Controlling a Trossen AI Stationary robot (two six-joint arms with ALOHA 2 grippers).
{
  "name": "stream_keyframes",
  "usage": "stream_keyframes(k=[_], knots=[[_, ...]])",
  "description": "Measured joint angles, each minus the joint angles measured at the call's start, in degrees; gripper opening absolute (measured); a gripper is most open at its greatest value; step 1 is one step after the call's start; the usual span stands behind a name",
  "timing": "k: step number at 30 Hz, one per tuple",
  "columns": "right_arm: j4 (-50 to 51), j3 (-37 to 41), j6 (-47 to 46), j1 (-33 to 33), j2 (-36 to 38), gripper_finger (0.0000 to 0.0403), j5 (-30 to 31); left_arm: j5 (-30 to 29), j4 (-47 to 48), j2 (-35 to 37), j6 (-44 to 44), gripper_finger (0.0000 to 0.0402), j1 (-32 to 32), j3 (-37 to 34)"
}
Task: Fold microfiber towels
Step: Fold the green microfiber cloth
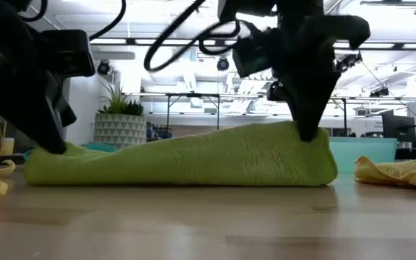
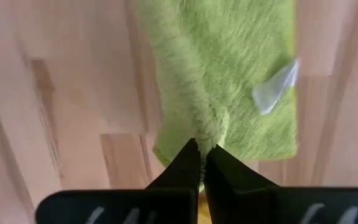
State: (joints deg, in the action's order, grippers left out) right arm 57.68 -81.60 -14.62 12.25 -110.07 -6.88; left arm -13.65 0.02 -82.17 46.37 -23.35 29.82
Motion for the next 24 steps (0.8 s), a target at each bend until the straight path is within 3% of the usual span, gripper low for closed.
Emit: stream_keyframes(k=[9, 13, 19, 24], knots=[[1.9, 0.0, -1.6, -2.3, -0.2, 0.0000, 2.4, -4.5, 1.3, 0.3, 3.0, 0.0000, 3.4, 0.0], [2.6, 0.0, 2.2, -2.2, 0.6, 0.0000, 2.7, -5.1, 1.8, 3.3, 2.5, 0.0000, 4.0, 0.0], [4.9, 0.0, 8.3, -2.8, 6.7, 0.0000, 8.4, -10.0, 3.9, 14.3, -4.8, 0.0000, 5.2, 0.0], [6.0, 0.0, 12.7, -6.3, 13.3, 0.0000, 10.0, -15.5, 5.6, 26.4, -13.5, 0.0000, 10.8, 0.0]])
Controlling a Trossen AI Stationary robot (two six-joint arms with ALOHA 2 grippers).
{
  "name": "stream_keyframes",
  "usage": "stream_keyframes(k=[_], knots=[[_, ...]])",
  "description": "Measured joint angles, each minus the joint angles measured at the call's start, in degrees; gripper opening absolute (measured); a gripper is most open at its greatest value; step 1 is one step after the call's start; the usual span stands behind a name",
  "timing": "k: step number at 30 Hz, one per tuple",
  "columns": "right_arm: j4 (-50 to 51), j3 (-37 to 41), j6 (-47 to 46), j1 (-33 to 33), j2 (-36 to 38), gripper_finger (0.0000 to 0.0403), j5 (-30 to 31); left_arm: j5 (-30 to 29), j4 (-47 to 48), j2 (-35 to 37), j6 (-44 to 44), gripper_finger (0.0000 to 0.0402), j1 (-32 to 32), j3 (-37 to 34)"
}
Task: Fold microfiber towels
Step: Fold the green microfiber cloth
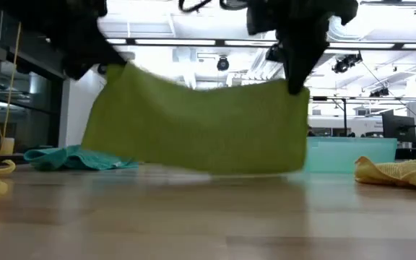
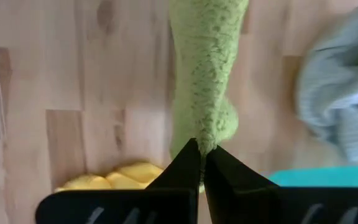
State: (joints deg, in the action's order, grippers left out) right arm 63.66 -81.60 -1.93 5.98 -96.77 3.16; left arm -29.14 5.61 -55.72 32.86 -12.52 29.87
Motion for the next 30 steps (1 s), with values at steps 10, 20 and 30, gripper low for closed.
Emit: stream_keyframes(k=[10, 20, 30], knots=[[1.1, -0.1, 11.1, -8.5, 3.7, 0.0000, 5.6, 2.1, 1.2, 12.7, -22.5, 0.0000, 18.7, 0.0], [0.8, -0.1, 10.6, -2.0, -0.1, 0.0000, 18.9, 0.8, 9.3, 8.4, -26.2, 0.0000, 16.6, 0.0], [0.5, 0.0, 1.9, 10.0, -14.4, 0.0000, 26.0, -16.8, 8.0, -9.7, -11.8, 0.0000, -2.1, 0.0]])
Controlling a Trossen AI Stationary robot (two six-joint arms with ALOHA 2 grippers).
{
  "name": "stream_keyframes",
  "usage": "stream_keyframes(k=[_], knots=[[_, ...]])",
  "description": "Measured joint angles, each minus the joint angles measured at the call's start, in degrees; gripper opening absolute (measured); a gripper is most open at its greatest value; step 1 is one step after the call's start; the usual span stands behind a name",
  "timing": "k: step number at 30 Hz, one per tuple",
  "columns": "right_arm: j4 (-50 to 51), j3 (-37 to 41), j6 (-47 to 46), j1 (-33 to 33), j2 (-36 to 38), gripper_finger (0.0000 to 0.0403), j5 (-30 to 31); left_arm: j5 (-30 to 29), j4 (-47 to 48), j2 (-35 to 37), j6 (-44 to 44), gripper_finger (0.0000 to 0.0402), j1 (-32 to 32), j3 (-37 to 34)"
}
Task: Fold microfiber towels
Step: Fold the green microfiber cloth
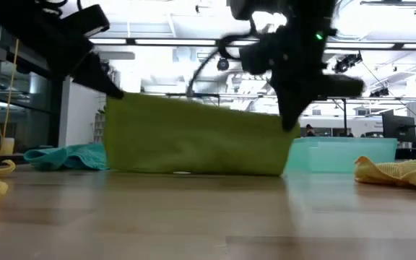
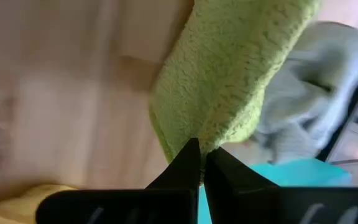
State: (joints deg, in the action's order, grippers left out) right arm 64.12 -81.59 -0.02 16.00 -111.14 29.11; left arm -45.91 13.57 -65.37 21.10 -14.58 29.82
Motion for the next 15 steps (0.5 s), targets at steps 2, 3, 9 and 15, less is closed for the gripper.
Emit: stream_keyframes(k=[2, 3, 9, 15], knots=[[-0.5, 0.0, -1.1, 1.8, -2.0, 0.0000, -0.7, -0.7, -2.3, -4.7, 4.3, 0.0000, -3.8, 0.0], [-0.9, 0.0, -1.7, 2.6, -2.7, 0.0000, -1.3, -0.7, -4.1, -7.1, 6.2, 0.0000, -5.8, 0.0], [-6.3, 0.0, -2.8, 6.7, -4.1, 0.0000, -7.0, 0.9, -14.5, -18.3, 14.3, 0.0000, -15.8, 0.0], [-9.2, 0.0, -6.3, 8.5, -4.1, 0.0000, -14.8, 8.7, -19.4, -24.8, 21.4, 0.0000, -20.4, 0.0]])
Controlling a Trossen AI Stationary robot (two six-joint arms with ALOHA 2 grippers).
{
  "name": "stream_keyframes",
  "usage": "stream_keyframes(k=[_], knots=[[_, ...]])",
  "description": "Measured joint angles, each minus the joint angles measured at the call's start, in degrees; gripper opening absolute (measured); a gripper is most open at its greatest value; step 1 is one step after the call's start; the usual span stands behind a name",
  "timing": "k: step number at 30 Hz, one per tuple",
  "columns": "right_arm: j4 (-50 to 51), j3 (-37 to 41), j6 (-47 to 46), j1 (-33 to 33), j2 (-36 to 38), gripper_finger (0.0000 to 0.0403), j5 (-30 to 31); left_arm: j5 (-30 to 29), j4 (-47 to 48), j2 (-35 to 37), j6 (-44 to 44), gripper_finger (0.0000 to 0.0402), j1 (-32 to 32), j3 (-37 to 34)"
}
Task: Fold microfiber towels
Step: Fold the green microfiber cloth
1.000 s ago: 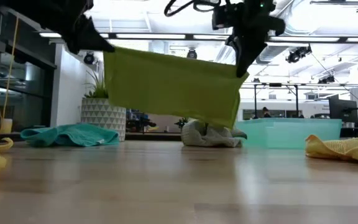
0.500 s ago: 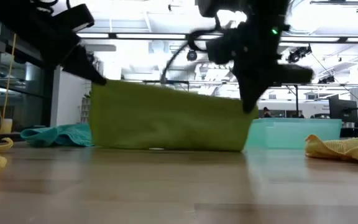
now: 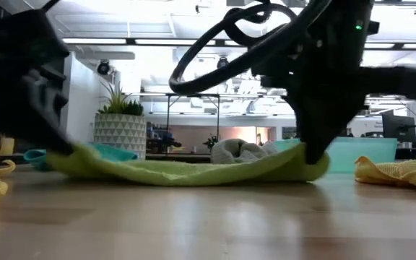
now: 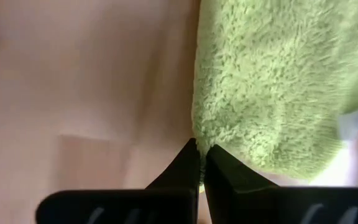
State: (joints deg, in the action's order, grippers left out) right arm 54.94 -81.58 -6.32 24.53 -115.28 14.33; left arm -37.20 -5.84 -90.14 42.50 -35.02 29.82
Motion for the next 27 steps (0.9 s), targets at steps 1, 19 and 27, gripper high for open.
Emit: stream_keyframes(k=[1, 19, 27], knots=[[0.0, 0.0, -0.5, 0.1, 0.0, 0.0000, -2.0, 1.5, -0.2, -0.6, 1.1, 0.0000, -0.4, 0.0], [0.3, 0.0, 1.2, -4.0, 0.3, 0.0000, -25.1, 11.4, 1.0, 3.9, 5.4, 0.0001, 2.2, 0.0], [1.9, 0.0, 4.9, -9.3, 1.4, 0.0000, -28.6, 11.5, 8.3, 11.5, 4.9, 0.0001, 7.8, 0.0]])
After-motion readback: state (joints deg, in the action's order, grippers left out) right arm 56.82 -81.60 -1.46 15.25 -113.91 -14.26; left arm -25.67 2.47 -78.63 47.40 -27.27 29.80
